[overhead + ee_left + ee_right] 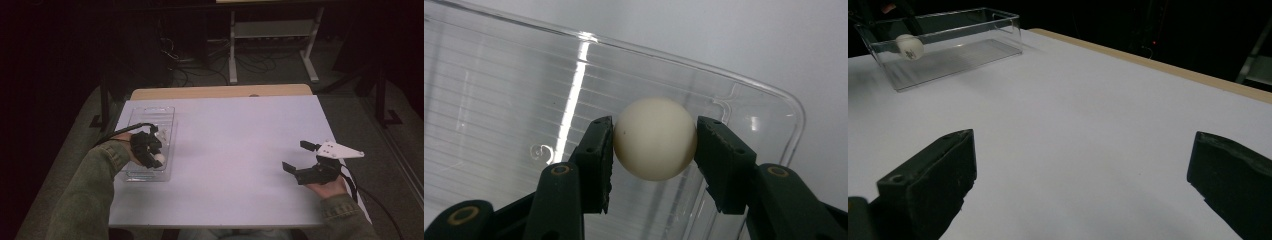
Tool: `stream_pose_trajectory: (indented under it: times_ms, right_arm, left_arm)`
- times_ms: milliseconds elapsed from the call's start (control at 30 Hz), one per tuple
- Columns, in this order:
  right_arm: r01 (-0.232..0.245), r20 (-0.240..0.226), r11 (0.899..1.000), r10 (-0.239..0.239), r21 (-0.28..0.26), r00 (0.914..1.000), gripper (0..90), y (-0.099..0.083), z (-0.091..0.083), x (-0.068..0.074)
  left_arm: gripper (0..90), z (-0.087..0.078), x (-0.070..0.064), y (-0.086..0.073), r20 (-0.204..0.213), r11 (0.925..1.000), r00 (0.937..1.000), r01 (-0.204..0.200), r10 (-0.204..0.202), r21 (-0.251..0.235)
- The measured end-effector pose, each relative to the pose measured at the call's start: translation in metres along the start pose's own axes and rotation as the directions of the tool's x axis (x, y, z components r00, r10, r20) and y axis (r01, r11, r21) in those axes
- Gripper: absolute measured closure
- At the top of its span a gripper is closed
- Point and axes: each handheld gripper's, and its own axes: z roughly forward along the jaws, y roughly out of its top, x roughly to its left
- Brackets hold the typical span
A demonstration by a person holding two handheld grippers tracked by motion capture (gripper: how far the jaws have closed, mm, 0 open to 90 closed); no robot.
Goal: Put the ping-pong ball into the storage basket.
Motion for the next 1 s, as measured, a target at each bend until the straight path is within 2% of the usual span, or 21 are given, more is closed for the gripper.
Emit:
stream_pose_trajectory:
  times_ms: [633, 900, 1000]
  right_arm:
    - [-0.003, -0.004, 1.0, 0.003, 0.003, 1.0, 0.0, 0.0, 0.0, 0.0]
    - [-0.003, -0.005, 1.0, 0.003, 0.003, 1.0, 0.0, 0.0, 0.0, 0.0]
    - [-0.003, -0.005, 1.0, 0.003, 0.003, 1.0, 0.0, 0.0, 0.0, 0.0]
  left_arm:
    - [50.1, 0.016, -0.002, -0.003, 0.016, 0.9999, 0.9998, 0.013, -0.013, 0.009]
    - [49.9, 0.016, -0.001, -0.003, 0.013, 0.9997, 0.9997, 0.023, -0.023, 0.012]
    - [46.2, 0.015, 0.0, -0.003, 0.009, 0.9996, 0.9996, 0.027, -0.027, 0.004]
